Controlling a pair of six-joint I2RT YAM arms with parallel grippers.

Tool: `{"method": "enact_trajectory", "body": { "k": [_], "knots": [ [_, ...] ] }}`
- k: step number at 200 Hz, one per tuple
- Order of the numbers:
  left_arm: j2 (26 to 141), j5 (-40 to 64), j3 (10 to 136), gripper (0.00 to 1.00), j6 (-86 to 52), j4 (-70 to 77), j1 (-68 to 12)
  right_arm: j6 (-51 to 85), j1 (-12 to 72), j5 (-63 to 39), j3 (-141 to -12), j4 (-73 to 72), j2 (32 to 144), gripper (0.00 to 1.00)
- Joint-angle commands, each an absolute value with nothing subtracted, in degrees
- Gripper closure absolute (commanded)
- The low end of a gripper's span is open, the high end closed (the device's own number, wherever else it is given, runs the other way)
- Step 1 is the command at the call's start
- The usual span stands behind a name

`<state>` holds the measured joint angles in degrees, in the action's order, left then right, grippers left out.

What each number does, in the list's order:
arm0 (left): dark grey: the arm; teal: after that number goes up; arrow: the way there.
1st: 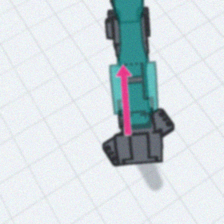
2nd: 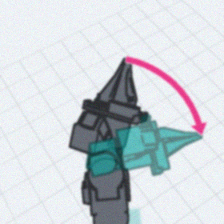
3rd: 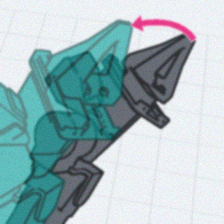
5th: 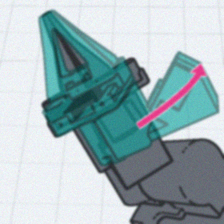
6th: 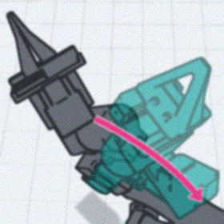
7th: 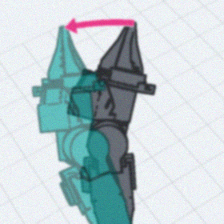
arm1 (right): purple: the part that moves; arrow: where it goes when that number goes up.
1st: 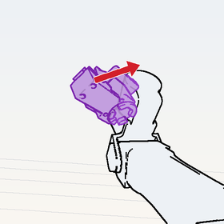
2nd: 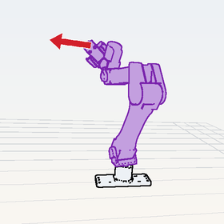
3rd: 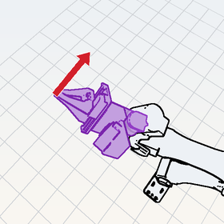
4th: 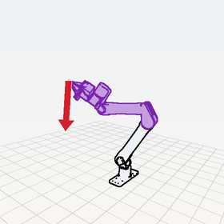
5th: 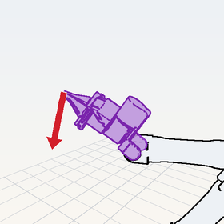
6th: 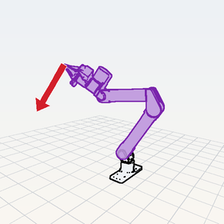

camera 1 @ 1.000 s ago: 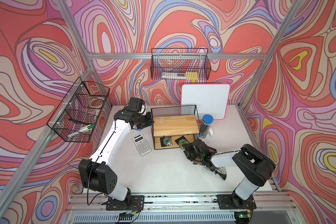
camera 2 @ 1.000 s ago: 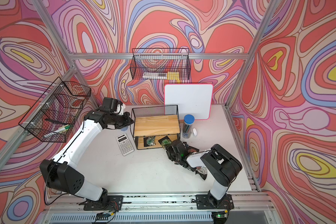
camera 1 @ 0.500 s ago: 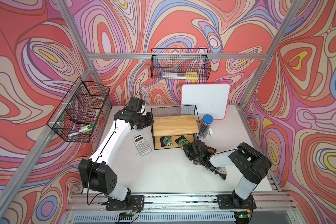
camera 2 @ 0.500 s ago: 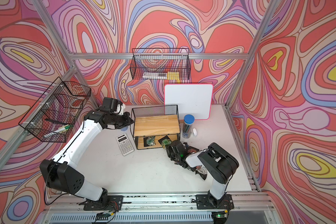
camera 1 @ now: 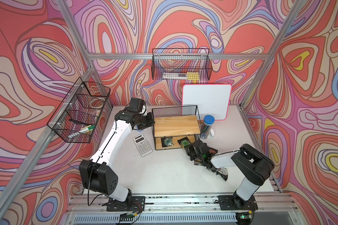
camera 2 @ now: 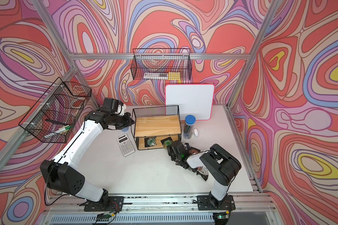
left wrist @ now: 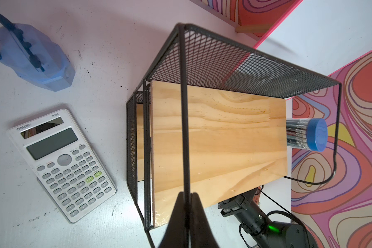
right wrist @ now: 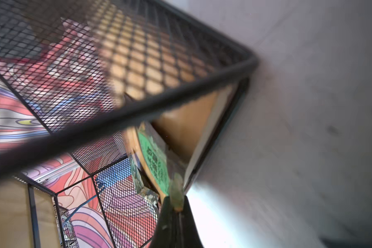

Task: Remove the tea bags from the shelf
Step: Pick up the tea bag from the shelf.

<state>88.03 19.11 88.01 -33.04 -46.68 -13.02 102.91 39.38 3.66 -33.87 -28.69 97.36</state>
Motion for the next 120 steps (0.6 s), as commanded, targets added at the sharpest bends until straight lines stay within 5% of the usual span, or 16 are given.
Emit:
{"method": "enact_trajectory", "body": {
  "k": [1,120],
  "knots": [
    [89.0,19.8,88.8,1.0,-33.3,-45.4,-12.8,106.1,39.6,3.8,-35.0,-21.4,92.6,1.0],
    [88.9,20.1,88.4,1.0,-33.5,-45.3,-12.8,88.8,38.7,-13.6,-41.0,16.2,73.0,1.0]
  ]
}}
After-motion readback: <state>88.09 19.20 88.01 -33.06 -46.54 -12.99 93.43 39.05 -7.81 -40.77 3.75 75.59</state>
